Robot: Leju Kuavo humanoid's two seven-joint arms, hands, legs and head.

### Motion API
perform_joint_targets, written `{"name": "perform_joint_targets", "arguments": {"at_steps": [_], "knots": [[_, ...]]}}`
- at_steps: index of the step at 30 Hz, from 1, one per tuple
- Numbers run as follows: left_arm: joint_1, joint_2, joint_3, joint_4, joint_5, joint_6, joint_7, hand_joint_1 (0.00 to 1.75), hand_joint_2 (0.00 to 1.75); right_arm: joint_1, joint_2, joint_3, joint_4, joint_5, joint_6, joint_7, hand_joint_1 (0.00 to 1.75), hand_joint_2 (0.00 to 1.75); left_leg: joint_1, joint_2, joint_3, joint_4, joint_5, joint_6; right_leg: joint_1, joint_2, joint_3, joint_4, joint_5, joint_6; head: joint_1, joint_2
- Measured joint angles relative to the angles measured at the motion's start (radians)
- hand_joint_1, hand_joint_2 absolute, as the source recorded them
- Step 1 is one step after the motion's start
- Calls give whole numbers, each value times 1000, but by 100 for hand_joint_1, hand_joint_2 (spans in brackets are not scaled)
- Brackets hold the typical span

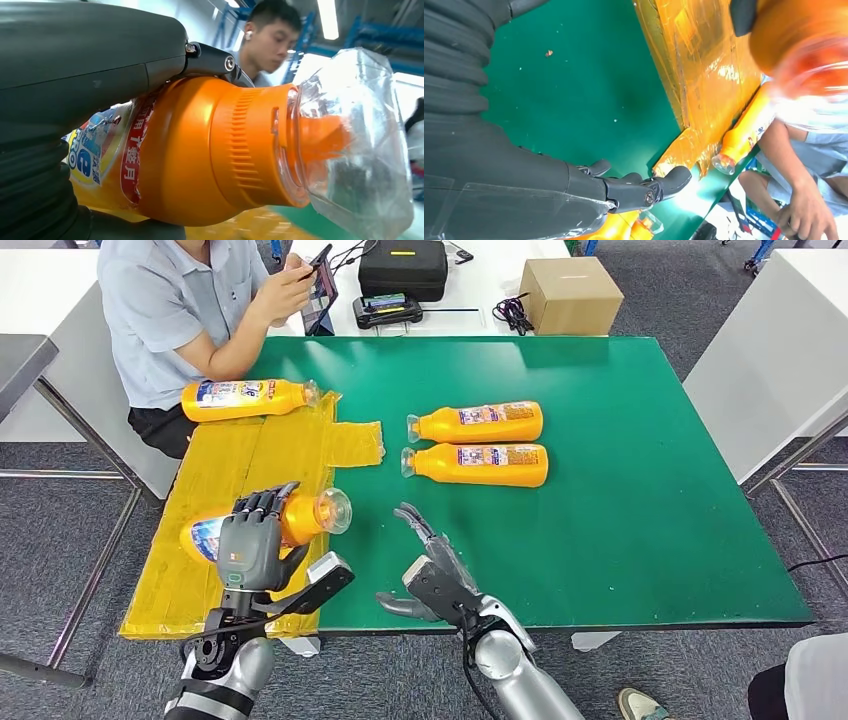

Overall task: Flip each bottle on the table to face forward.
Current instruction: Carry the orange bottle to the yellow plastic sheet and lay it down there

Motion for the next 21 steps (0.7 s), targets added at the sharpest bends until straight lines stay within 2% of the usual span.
{"name": "perform_joint_targets", "arguments": {"at_steps": [3, 5, 16, 21], "knots": [[-30, 24, 0, 55, -97, -34, 88, 175, 175, 0, 0, -4, -2, -3, 8, -1, 0, 175, 0, 0, 0, 0, 0, 0, 0, 0, 0, 0, 0, 0, 0, 0], [-45, 37, 0, 88, -129, -54, 117, 175, 175, 0, 0, -8, -2, -3, 12, -1, 0, 175, 0, 0, 0, 0, 0, 0, 0, 0, 0, 0, 0, 0, 0, 0], [-83, 66, 0, 167, -143, -68, 130, 175, 175, 0, 2, -16, -2, -3, 16, -1, 0, 175, 0, 0, 0, 0, 0, 0, 0, 0, 0, 0, 0, 0, 0, 0], [-115, 71, -10, 227, -169, -172, 155, 175, 175, 1, 3, -16, -3, -3, 31, -1, 0, 175, 0, 0, 0, 0, 0, 0, 0, 0, 0, 0, 0, 0, 0, 0]]}}
